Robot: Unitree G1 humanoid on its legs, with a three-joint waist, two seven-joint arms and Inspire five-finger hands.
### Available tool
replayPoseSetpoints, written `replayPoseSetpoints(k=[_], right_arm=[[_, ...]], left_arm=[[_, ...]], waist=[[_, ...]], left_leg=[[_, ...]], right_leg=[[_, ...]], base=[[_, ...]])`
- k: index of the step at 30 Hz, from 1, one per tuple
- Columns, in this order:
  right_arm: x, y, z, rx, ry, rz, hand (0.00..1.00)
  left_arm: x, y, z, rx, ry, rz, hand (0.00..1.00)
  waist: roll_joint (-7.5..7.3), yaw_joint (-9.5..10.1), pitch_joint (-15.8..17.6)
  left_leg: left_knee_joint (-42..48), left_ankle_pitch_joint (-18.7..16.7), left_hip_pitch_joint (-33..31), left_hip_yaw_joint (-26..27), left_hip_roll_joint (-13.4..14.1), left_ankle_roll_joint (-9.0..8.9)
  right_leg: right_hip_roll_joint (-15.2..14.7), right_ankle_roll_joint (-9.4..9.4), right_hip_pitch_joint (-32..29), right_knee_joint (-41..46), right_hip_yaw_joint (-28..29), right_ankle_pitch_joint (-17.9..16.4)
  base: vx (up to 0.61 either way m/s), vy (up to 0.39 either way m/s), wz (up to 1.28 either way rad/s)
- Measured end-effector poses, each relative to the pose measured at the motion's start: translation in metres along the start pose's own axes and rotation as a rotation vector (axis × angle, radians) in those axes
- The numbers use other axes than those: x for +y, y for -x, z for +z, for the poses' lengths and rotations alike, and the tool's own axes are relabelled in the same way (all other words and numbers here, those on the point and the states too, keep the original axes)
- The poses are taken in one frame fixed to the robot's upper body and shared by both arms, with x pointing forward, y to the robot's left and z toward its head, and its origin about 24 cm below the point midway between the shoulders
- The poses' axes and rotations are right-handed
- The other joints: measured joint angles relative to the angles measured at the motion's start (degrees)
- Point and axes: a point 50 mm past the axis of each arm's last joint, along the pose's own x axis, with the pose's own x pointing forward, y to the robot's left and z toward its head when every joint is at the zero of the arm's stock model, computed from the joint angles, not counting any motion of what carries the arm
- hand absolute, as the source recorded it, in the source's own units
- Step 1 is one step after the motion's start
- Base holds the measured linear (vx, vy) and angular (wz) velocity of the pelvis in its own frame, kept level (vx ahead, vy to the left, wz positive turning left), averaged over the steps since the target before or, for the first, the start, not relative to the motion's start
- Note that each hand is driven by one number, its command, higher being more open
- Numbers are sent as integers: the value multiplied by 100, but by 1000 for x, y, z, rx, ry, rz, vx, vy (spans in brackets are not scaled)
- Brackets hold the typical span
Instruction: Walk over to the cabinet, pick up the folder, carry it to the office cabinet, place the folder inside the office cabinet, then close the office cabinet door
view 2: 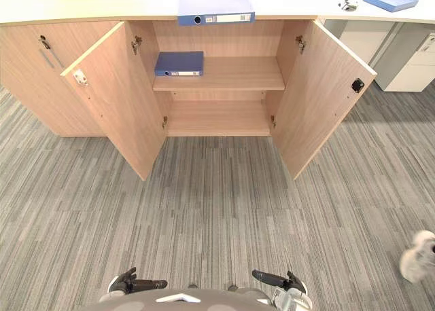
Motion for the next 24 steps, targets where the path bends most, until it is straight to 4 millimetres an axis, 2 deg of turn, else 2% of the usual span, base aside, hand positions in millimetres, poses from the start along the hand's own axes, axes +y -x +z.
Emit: replayPoseSetpoints(k=[6, 12, 24], right_arm=[[13, 0, 3, -7, -5, 31, 100], [14, 0, 4, -9, -4, 33, 100], [15, 0, 5, -10, 7, 37, 100]], left_arm=[[0, 0, -1, 5, -2, -2, 100], [0, 0, -1, 3, -3, -3, 100], [0, 0, 1, -5, -35, -9, 100]], waist=[[5, 2, 9], [-8, 2, 62], [-55, 5, 92]], left_leg=[[-91, 32, 96, 20, -6, -47], [-202, 105, 181, 23, -24, 22], [-207, 104, 198, 155, -29, 22]], right_leg=[[0, 7, 57, -7, -2, -4], [-3, 8, 101, -31, -19, -6], [-4, 0, 91, -89, 52, 7]], base=[[-29, -14, -1], [-50, -20, 0], [-41, -25, -4]])
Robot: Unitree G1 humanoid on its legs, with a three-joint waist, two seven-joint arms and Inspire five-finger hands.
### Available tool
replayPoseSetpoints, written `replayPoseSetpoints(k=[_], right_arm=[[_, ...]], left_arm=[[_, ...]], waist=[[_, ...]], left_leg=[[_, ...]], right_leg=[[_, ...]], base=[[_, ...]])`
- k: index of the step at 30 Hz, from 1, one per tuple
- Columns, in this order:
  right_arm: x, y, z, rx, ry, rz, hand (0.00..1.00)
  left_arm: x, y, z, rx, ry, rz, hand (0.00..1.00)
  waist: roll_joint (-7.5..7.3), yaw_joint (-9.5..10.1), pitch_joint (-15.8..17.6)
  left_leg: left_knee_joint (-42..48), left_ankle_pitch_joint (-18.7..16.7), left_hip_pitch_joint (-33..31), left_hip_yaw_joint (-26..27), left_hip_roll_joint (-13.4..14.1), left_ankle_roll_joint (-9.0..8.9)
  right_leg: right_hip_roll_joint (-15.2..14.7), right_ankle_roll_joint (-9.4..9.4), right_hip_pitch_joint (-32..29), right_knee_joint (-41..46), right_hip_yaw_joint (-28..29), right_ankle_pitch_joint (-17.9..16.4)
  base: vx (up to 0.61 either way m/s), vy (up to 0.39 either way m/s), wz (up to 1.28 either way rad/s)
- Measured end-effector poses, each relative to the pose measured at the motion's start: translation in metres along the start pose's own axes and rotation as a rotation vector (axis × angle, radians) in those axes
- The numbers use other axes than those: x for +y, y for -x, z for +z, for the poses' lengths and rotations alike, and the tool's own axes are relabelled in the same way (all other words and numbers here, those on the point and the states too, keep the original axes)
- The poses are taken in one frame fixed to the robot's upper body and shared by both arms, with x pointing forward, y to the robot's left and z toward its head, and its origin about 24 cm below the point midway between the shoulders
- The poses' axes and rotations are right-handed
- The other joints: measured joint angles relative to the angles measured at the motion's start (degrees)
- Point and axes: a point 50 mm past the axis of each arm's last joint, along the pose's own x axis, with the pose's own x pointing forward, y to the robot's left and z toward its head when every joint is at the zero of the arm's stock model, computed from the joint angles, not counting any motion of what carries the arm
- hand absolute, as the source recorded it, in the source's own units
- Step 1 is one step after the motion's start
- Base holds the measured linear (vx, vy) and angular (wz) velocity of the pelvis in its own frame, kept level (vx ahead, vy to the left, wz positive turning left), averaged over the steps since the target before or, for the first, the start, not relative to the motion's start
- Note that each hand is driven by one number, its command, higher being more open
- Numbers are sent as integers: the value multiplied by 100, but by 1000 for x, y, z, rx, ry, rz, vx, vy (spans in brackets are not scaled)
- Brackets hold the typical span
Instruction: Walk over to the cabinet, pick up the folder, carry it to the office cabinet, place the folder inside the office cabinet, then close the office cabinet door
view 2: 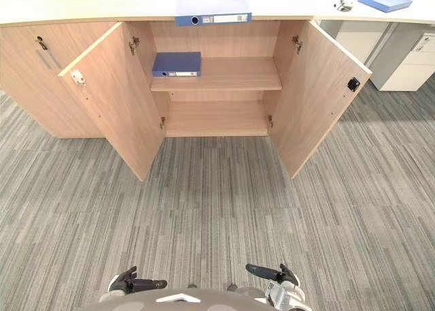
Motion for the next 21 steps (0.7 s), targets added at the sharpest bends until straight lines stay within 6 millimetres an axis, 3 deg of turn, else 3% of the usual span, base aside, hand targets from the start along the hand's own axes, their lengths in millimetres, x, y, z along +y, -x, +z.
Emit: replayPoseSetpoints(k=[5, 10, 13, 15, 18, 21], right_arm=[[4, 0, 3, -9, 44, 14, 100], [8, -1, 9, -24, 68, 24, 100], [10, -1, 14, -41, 62, 28, 100], [12, -1, 18, -56, 60, 36, 100], [17, -1, 27, -89, 54, 51, 100], [19, -1, 31, -106, 61, 58, 100]], left_arm=[[0, -1, 6, -14, -1, -1, 100], [0, -3, 18, -51, -2, -1, 100], [2, -3, 23, -74, -3, 2, 100], [2, -4, 24, -76, -10, 1, 100], [4, -5, 30, -87, -12, 7, 100], [4, -5, 30, -86, -15, 7, 100]], waist=[[-22, 39, 39], [-62, 65, 181], [-124, 63, 332], [-131, 68, 348], [-161, 58, 493], [-147, 33, 516]], left_leg=[[2, -17, -123, 147, 1, 21], [489, -348, -490, 336, 27, 209], [1078, -791, -624, 341, -32, 293], [1217, -921, -609, 318, -95, 347], [1222, -1043, -367, 149, -151, 487], [1045, -1092, -156, -95, 24, 449]], right_leg=[[14, -37, -120, -90, 135, 89], [-15, 5, -446, 186, 314, -12], [-215, 197, -888, 1495, 230, -753], [-390, 295, -1266, 2457, -64, -978], [-622, 210, -2061, 4218, -363, -1086], [-581, 156, -2366, 3827, -653, -1335]], base=[[-39, -13, -14], [-19, 12, -20], [42, 41, -1], [61, 52, 6], [149, 79, 20], [249, -35, 43]])
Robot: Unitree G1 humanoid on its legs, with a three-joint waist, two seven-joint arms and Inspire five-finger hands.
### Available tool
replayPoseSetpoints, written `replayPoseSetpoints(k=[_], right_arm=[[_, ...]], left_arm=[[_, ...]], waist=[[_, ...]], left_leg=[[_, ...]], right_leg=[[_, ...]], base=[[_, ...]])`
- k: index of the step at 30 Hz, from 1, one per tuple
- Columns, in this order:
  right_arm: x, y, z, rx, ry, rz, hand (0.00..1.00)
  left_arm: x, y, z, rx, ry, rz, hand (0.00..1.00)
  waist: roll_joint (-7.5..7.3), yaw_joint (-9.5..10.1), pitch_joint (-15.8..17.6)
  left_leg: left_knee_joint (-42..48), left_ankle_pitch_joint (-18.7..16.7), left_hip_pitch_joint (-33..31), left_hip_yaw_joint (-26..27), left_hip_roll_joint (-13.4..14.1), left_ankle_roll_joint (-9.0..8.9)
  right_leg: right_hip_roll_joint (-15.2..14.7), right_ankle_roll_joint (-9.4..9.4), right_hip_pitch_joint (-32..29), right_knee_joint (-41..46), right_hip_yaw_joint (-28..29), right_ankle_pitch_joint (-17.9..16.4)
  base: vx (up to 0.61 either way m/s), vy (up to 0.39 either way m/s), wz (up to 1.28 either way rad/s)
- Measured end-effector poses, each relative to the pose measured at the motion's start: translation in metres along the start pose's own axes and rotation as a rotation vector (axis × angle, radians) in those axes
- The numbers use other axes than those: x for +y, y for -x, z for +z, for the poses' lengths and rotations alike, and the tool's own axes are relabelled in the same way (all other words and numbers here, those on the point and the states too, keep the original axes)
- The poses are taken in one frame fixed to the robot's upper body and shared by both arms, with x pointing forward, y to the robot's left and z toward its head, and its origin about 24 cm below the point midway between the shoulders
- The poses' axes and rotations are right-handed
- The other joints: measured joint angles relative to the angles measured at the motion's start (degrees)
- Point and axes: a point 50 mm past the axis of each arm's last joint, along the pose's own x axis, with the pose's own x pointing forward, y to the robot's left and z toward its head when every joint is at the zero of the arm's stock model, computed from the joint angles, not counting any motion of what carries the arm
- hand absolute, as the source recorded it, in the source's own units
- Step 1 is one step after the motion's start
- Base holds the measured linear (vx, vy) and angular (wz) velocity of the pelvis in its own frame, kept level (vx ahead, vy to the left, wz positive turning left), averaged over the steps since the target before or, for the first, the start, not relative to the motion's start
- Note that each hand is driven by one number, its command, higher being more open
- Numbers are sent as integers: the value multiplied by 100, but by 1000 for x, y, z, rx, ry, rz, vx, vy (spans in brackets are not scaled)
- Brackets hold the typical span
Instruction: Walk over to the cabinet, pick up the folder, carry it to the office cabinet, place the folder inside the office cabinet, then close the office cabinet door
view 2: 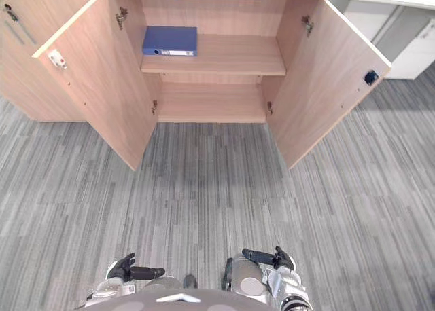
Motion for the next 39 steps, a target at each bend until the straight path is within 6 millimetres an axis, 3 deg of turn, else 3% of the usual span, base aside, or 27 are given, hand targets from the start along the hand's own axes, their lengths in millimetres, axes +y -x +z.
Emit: replayPoseSetpoints(k=[2, 3, 4, 5, 6, 8, 10, 12, 14, 16, 18, 20, 21, 22, 23, 24, 25, 26, 29, 30, 31, 33, 36, 38, 39], right_arm=[[0, -1, 6, -18, -4, 0, 100], [-1, -1, 10, -31, -12, -2, 100], [-1, -1, 9, -34, -14, -3, 100], [-2, 0, 7, -31, -24, -5, 100], [-6, -1, 7, -29, -42, -14, 100], [-6, -1, 8, -36, -40, -17, 100], [-5, 0, 7, -30, -54, -18, 100], [-8, 1, 5, -35, -50, -24, 100], [-4, 2, 7, -54, -50, -12, 100], [3, 3, 12, -76, -63, 5, 100], [9, 3, 10, -68, -72, 17, 100], [10, 3, 9, -64, -75, 13, 100], [10, 4, 8, -60, -77, 6, 100], [8, 4, 5, -53, -75, -2, 100], [7, 4, 3, -48, -75, -6, 100], [7, 5, -3, -30, -77, -9, 100], [8, 6, -9, -9, -80, -5, 100], [9, 6, -11, -2, -81, -3, 100], [11, 6, -11, -6, -81, 6, 100], [11, 6, -7, -21, -80, 10, 100], [12, 6, -6, -23, -79, 12, 100], [13, 5, -2, -37, -77, 14, 100], [14, 4, 4, -54, -75, 23, 100], [11, 3, 8, -54, -65, 21, 100], [9, 3, 4, -41, -65, 15, 100]], left_arm=[[-4, -1, 2, 6, 1, -8, 100], [-6, -1, 1, 12, 0, -15, 100], [-4, -1, 1, 15, -5, -13, 100], [-2, -1, -1, 23, -7, -10, 100], [-5, 0, -4, 33, -4, -12, 100], [-10, -1, 0, 23, 14, -26, 100], [-12, -1, 3, 14, 63, -20, 100], [-17, 0, 10, -21, 137, -19, 100], [-23, 0, 22, -69, 159, -27, 100], [-33, 0, 33, -105, 172, -51, 100], [-33, 0, 33, -105, 177, -51, 100], [-37, 1, 35, -110, 177, -62, 100], [-38, 1, 37, -112, 177, -65, 100], [-39, 1, 37, -111, 177, -66, 100], [-39, 1, 34, -103, 178, -65, 100], [-34, 1, 31, -96, 173, -52, 100], [-29, 0, 28, -91, 172, -41, 100], [-28, 0, 27, -85, 172, -38, 100], [-28, 0, 19, -50, 163, -39, 100], [-28, 0, 17, -44, 148, -44, 100], [-27, -1, 15, -32, 127, -45, 100], [-27, 0, 10, -17, 122, -46, 100], [-28, 0, 5, 3, 126, -47, 100], [-30, 0, 4, 12, 113, -57, 100], [-29, 0, 5, 11, 102, -59, 100]], waist=[[85, -17, 78], [153, -53, 117], [115, -66, 111], [93, -77, 113], [108, -125, 92], [203, -122, 97], [245, -129, 117], [360, -87, 114], [294, 11, 139], [302, 46, 129], [286, 69, 138], [269, 99, 130], [269, 135, 129], [273, 165, 105], [249, 197, 35], [127, 208, -126], [20, 212, -206], [-22, 232, -236], [-15, 274, -287], [18, 247, -279], [-31, 187, -307], [-13, 120, -313], [64, 13, -321], [135, -19, -292], [96, -31, -293]], left_leg=[[-136, -52, 150, -122, 198, -94], [-264, -86, 285, -192, 339, -190], [-376, -133, 406, -266, 363, -340], [-411, -181, 498, -305, 373, -425], [-380, -253, 651, -380, 486, -563], [86, -153, 491, -351, 600, -778], [1593, -71, -11, -244, 787, -933], [4028, -62, -916, 55, 1391, -989], [4638, -220, -1393, 346, 1653, -947], [4388, -359, -1855, 621, 1758, -875], [3638, -417, -2027, 851, 1671, -838], [2625, -345, -2154, 827, 1414, -838], [1981, -136, -2219, 750, 1259, -815], [1551, 374, -2188, 620, 1092, -716], [1444, 642, -2119, 610, 1021, -679], [1380, 661, -2042, 744, 867, -604], [1469, 461, -1970, 899, 804, -540], [1506, 376, -1890, 1011, 797, -532], [1358, 53, -1203, 1305, 684, -393], [1238, -62, -956, 1341, 613, -385], [1048, -69, -687, 1339, 512, -375], [767, -61, -319, 1333, 494, -387], [374, 6, 3, 1289, 585, -502], [213, 61, 98, 1178, 665, -598], [137, 92, 167, 1054, 614, -651]], right_leg=[[162, -28, -234, -655, -43, 80], [302, -62, -316, -1256, -25, 377], [356, -93, -330, -1830, 70, 787], [346, -191, -321, -1869, 118, 1144], [364, -444, -285, -1655, 55, 1420], [395, -601, -188, -1540, -80, 1155], [431, -687, 279, -1820, -157, 1042], [610, -757, 1092, -2266, -246, 974], [644, -795, 1461, -2453, -192, 894], [657, -771, 1750, -2714, -101, 805], [610, -714, 1963, -2833, 65, 766], [494, -610, 2085, -2928, 206, 704], [418, -502, 2125, -2933, 328, 627], [334, -363, 2187, -2937, 456, 540], [289, -298, 2186, -2937, 553, 500], [117, -183, 2185, -2950, 696, 427], [-13, -148, 2180, -2883, 767, 417], [-63, -131, 2175, -2791, 804, 410], [-307, 99, 1566, -828, 800, 402], [-454, 273, 1046, 315, 773, 460], [-577, 210, 729, 935, 685, 276], [-602, -11, 436, 1007, 339, 86], [-313, -104, -14, -185, 23, 76], [-57, -169, -126, -1370, 64, 525], [12, -241, -56, -1954, 128, 1307]], base=[[313, -106, 33], [393, -168, 41], [411, -194, 45], [477, -250, 52], [516, -279, 44], [529, -288, 33], [503, -266, 27], [522, -259, 21], [279, -104, -9], [241, -23, -27], [224, 61, -38], [233, 151, -38], [308, 258, -47], [330, 279, -54], [340, 261, -56], [377, 249, -54], [384, 248, -52], [370, 238, -59], [313, 257, -61], [320, 293, -18], [330, 253, -2], [299, 86, 18], [351, -63, 21], [338, -140, 28], [427, -199, 42]])
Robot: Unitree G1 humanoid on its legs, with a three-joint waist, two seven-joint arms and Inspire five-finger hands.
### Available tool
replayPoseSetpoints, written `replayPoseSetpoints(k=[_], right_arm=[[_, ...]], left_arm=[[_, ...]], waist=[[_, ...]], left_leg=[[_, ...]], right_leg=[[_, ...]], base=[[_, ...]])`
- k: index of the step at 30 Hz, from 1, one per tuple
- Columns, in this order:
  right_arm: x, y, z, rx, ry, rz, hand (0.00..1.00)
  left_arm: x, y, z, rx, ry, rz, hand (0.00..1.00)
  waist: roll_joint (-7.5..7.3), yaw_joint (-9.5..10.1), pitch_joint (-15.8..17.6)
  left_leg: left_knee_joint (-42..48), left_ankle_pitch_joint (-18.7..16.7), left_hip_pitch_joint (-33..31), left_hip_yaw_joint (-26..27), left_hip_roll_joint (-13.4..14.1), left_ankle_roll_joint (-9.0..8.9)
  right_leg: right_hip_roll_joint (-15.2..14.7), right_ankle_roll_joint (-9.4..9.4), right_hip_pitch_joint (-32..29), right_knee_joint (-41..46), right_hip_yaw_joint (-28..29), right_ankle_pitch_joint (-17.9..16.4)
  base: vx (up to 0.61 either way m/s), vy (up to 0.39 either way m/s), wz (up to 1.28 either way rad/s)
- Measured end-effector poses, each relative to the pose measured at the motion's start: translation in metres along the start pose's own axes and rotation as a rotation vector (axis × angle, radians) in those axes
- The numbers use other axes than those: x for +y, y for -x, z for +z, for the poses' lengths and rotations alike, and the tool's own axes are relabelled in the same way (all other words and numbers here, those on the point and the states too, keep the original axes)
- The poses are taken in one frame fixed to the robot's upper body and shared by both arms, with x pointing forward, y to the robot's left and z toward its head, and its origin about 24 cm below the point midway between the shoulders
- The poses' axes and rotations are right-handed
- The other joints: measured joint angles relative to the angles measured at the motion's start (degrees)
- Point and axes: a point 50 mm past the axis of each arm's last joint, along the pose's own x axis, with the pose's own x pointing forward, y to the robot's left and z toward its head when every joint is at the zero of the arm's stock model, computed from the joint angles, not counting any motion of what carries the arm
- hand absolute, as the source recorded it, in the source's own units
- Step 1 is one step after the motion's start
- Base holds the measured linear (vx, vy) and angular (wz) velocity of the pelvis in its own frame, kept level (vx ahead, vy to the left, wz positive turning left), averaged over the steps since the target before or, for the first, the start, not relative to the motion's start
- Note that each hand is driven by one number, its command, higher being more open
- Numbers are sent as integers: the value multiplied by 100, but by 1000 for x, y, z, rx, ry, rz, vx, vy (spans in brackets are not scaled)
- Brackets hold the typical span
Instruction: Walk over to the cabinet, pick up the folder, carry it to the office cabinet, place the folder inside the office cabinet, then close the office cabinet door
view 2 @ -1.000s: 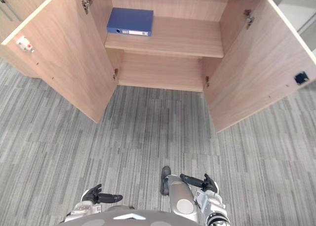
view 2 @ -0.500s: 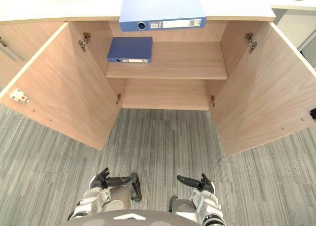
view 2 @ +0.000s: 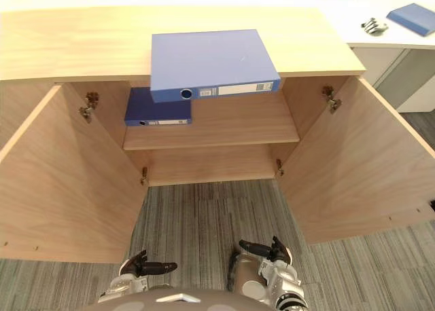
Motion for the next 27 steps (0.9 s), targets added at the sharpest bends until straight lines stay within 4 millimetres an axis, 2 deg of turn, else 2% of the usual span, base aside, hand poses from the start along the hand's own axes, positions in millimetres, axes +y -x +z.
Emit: replayPoseSetpoints(k=[1, 4, 5, 6, 7, 9, 10, 11, 14, 15, 16, 18, 20, 23, 27], right_arm=[[-12, -1, -1, 15, 12, -27, 100], [-19, -1, -3, 23, -3, -50, 100], [-19, 0, -5, 26, -10, -53, 100], [-19, 0, -7, 32, -12, -53, 100], [-18, 1, -10, 37, -5, -53, 100], [-18, 2, -9, 25, 9, -53, 100], [-17, 2, -7, 17, 0, -50, 100], [-15, 2, -6, 10, -5, -45, 100], [-12, 2, -5, 10, -34, -42, 100], [-12, 2, -6, 13, -35, -44, 100], [-12, 2, -7, 16, -37, -46, 100], [-9, 4, -14, 35, -44, -40, 100], [-5, 6, -21, 53, -53, -33, 100], [-5, 7, -26, 65, -56, -31, 100], [-8, 7, -27, 70, -55, -35, 100]], left_arm=[[-6, 0, -4, 18, 17, -7, 100], [-16, 1, -5, 22, 54, -24, 100], [-15, 1, -2, 13, 61, -24, 100], [-13, 0, 3, -7, 79, -17, 100], [-12, 0, 9, -34, 94, -8, 100], [-14, 1, 14, -64, 99, -9, 100], [-15, 1, 15, -69, 100, -7, 100], [-15, 1, 17, -76, 101, -8, 100], [-17, 1, 19, -83, 102, -15, 100], [-18, 1, 18, -76, 101, -17, 100], [-19, 1, 17, -72, 103, -20, 100], [-16, 1, 17, -70, 98, -13, 100], [-15, 1, 17, -70, 94, -16, 100], [-18, 1, 13, -61, 81, -26, 100], [-24, 2, 10, -55, 38, -47, 100]], waist=[[188, 32, 14], [334, -10, 28], [306, -11, 52], [240, -25, 93], [173, -2, 137], [231, 65, 106], [242, 68, 100], [242, 73, 99], [217, 85, 93], [203, 89, 76], [231, 93, 46], [29, 67, -87], [-99, 68, -172], [-97, 58, -243], [-18, 55, -322]], left_leg=[[-170, 64, 204, -129, 140, -149], [-17, 309, 267, -245, 290, -328], [488, 302, 126, -317, 387, -330], [1384, 288, -206, -402, 553, -343], [2818, 228, -792, -409, 908, -367], [3682, 26, -1242, -231, 1218, -292], [3495, -53, -1392, -67, 1243, -191], [3217, -112, -1491, 27, 1213, -187], [1988, -112, -1545, -62, 900, -189], [1372, 15, -1478, -191, 711, -202], [831, 516, -1314, -301, 536, -123], [544, 608, -1093, -165, 338, -105], [420, 604, -920, 0, 211, -98], [165, 604, -583, 101, 40, -96], [-93, 648, -455, 104, 8, -67]], right_leg=[[141, -191, 169, -11, -23, 331], [183, -316, 362, 119, -197, -111], [186, -322, 534, 82, -268, -232], [168, -332, 777, -32, -362, -311], [224, -339, 1092, -193, -473, -384], [337, -371, 1403, -335, -527, -457], [381, -354, 1558, -454, -507, -472], [390, -335, 1608, -518, -465, -484], [354, -264, 1683, -552, -246, -522], [321, -215, 1695, -521, -131, -540], [312, -102, 1711, -498, 26, -588], [158, 37, 1750, -610, 167, -536], [49, 123, 1908, -829, 257, -485], [-45, 182, 2157, -1039, 347, -449], [-32, 204, 2232, -1168, 363, -427]], base=[[410, -184, 36], [357, -208, 25], [261, -245, 49], [203, -260, 54], [182, -258, 42], [151, -171, 3], [175, -78, -17], [174, 4, -19], [199, 98, -36], [234, 191, -53], [241, 201, -51], [234, 192, -34], [177, 175, -29], [103, 138, -18], [30, 27, -2]])
